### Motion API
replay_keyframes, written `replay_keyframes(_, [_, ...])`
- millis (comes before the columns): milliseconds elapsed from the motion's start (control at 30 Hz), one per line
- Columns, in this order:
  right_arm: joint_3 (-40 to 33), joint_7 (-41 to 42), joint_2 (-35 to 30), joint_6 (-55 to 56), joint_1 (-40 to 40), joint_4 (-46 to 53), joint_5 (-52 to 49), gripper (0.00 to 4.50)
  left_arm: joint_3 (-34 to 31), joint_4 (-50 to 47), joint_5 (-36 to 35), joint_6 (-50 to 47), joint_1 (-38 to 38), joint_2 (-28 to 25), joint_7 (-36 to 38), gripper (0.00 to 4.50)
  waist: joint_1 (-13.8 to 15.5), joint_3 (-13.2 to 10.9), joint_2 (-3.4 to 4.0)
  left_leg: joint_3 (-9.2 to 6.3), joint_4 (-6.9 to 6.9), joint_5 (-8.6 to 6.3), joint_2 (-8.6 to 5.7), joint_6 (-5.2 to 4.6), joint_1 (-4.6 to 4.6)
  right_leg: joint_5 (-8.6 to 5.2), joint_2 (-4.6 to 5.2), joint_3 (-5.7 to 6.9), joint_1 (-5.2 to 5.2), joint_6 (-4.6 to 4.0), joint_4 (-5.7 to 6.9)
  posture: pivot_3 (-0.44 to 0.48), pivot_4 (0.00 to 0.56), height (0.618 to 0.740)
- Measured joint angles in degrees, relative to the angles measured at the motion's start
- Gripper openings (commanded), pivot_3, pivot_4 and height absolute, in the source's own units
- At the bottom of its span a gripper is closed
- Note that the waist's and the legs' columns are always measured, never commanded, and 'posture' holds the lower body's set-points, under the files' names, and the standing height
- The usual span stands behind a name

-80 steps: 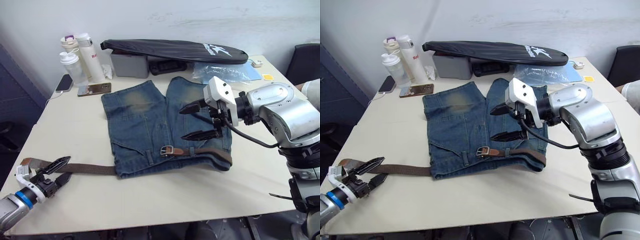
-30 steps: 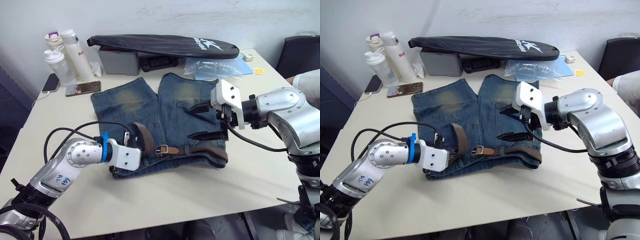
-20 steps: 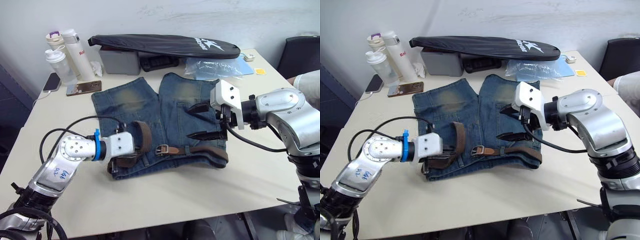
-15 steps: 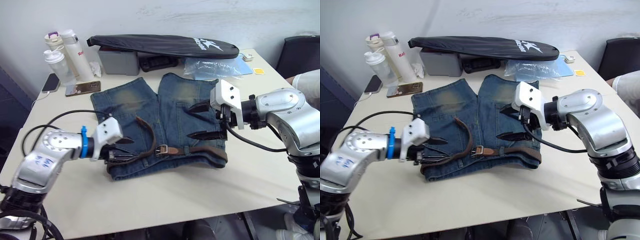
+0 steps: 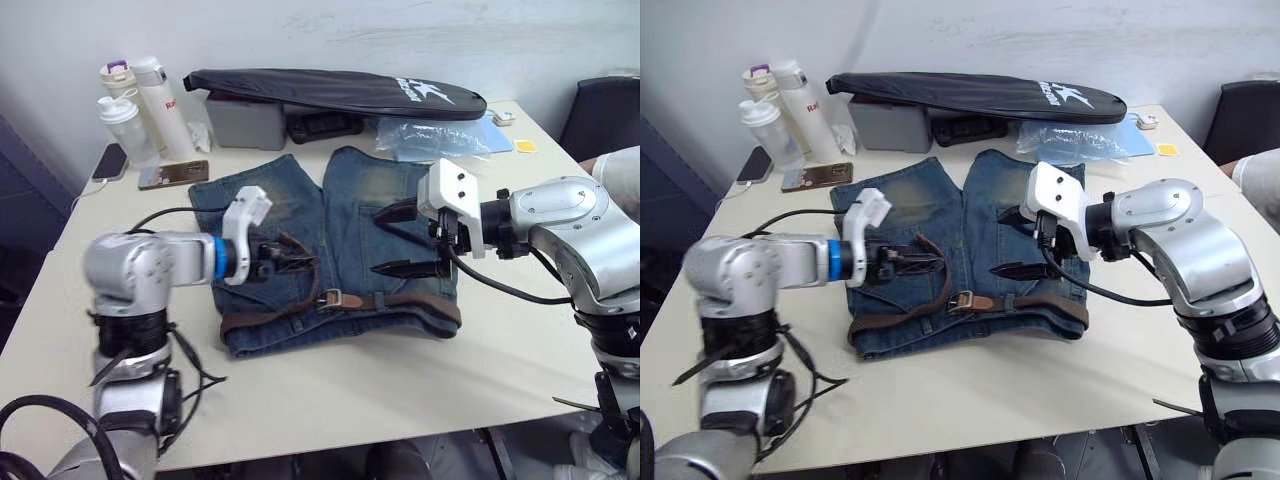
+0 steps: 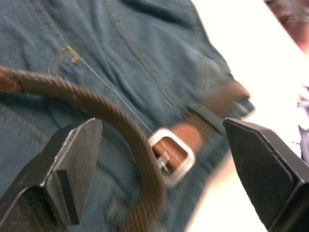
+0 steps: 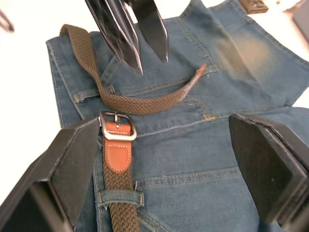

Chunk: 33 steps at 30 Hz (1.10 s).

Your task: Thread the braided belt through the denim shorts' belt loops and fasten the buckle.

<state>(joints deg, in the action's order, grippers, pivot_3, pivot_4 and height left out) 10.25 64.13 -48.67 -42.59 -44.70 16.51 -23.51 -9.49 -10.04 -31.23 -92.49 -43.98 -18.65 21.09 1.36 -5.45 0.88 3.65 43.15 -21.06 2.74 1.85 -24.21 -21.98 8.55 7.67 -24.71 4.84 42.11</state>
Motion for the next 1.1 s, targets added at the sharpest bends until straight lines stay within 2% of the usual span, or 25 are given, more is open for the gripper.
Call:
replay_keyframes(67, [0.0, -0.6, 0.0, -0.4, 0.5, 0.2, 0.0, 4.50, 0.6, 1.0, 0.1, 0.0, -0.1, 1.5, -3.0, 4.40, -0.1, 0.0, -0.05, -0.01, -0.02, 0.12, 0.03, 0.07, -0.01, -0.01, -0.02, -0.01, 0.05, 0.01, -0.10, 0.000, 0.150, 0.622])
replay_keyframes(300, [-2.2, -2.0, -0.5, -1.5, 2.3, 2.6, -0.6, 4.50, 8.9, 1.8, 2.7, -0.1, -0.7, 0.4, -7.8, 4.40, 0.1, 0.0, -0.05, -0.01, -0.02, 0.24, 0.07, 0.31, 0.02, -0.01, -0.01, -0.04, -0.23, 0.02, -0.11, 0.000, 0.150, 0.622])
replay_keyframes(400, [-2.2, -2.4, -0.5, -1.6, 2.3, 2.6, -0.6, 4.50, 13.4, 1.8, 4.2, 1.5, -1.0, -1.2, -7.8, 3.63, 0.2, 0.0, -0.04, 0.03, -0.06, 0.22, 0.06, 0.36, 0.00, -0.01, 0.02, -0.04, -0.21, 0.02, -0.11, 0.000, 0.150, 0.622])
replay_keyframes(567, [-2.2, -2.4, -0.5, -1.6, 2.3, 2.6, -0.6, 4.50, 15.1, 2.3, 5.6, 4.4, -0.9, -0.4, -7.8, 1.35, 0.2, 0.0, -0.04, 0.04, -0.03, 0.22, 0.04, 0.36, -0.02, -0.01, 0.04, -0.03, -0.19, 0.02, -0.12, 0.000, 0.150, 0.622])
replay_keyframes(667, [-2.2, -2.4, -0.5, -1.6, 2.3, 2.6, -0.6, 4.50, 15.2, 2.3, 5.9, 4.8, -0.9, -0.3, -7.8, 0.33, 0.1, 0.0, -0.04, 0.04, -0.02, 0.22, 0.04, 0.35, 0.00, -0.01, 0.03, -0.04, -0.20, 0.02, -0.12, 0.000, 0.150, 0.622])
replay_keyframes(700, [-2.2, -2.4, -0.5, -1.5, 2.3, 2.6, -0.6, 4.50, 15.3, 2.2, 6.1, 5.6, -0.9, -0.4, -7.6, 0.06, 0.1, 0.0, -0.04, 0.04, -0.01, 0.23, 0.05, 0.35, 0.01, -0.01, 0.02, -0.03, -0.20, 0.02, -0.11, 0.000, 0.150, 0.622])
replay_keyframes(767, [-2.2, -2.4, -0.5, -1.5, 2.3, 2.6, -0.5, 4.50, 15.8, 1.9, 6.7, 7.5, -1.1, -0.9, -7.1, 0.06, 0.1, 0.0, -0.04, 0.04, -0.02, 0.24, 0.06, 0.37, 0.01, -0.01, 0.01, -0.02, -0.21, 0.02, -0.11, 0.000, 0.150, 0.622])
replay_keyframes(833, [-2.2, -2.4, -0.5, -1.2, 2.3, 2.3, -0.5, 4.50, 20.0, -0.1, 7.3, 14.8, -2.1, -7.1, -2.2, 0.06, 0.1, 0.0, -0.05, 0.06, -0.05, 0.28, 0.07, 0.44, -0.03, -0.01, 0.00, -0.02, -0.30, 0.02, -0.11, 0.000, 0.150, 0.622])
replay_keyframes(900, [-2.1, -2.4, -0.5, -0.9, 2.3, 1.7, -0.3, 4.50, 21.9, -2.8, 7.4, 20.7, -2.9, -10.9, 2.8, 0.06, 0.1, 0.0, -0.03, 0.10, -0.03, 0.31, 0.06, 0.51, -0.04, -0.01, 0.02, 0.00, -0.31, 0.02, -0.10, 0.000, 0.150, 0.622])
replay_keyframes(967, [-1.6, -2.4, -0.5, 1.0, 2.1, 0.7, 1.1, 4.50, 25.5, -6.9, 8.3, 28.7, -3.0, -16.4, 10.2, 0.06, 0.0, 0.0, -0.02, 0.18, -0.01, 0.30, 0.05, 0.54, -0.05, -0.01, 0.02, -0.01, -0.31, 0.02, -0.13, 0.000, 0.150, 0.622])
replay_keyframes(1100, [-0.2, -2.3, -2.4, 7.5, 2.1, -3.2, 6.7, 4.50, 33.5, -10.7, 16.2, 50.1, -1.0, -29.1, 25.0, 0.06, -0.1, 0.0, 0.01, 0.32, 0.01, 0.30, 0.05, 0.55, -0.03, -0.01, 0.01, -0.04, -0.40, 0.02, -0.09, 0.000, 0.150, 0.622])
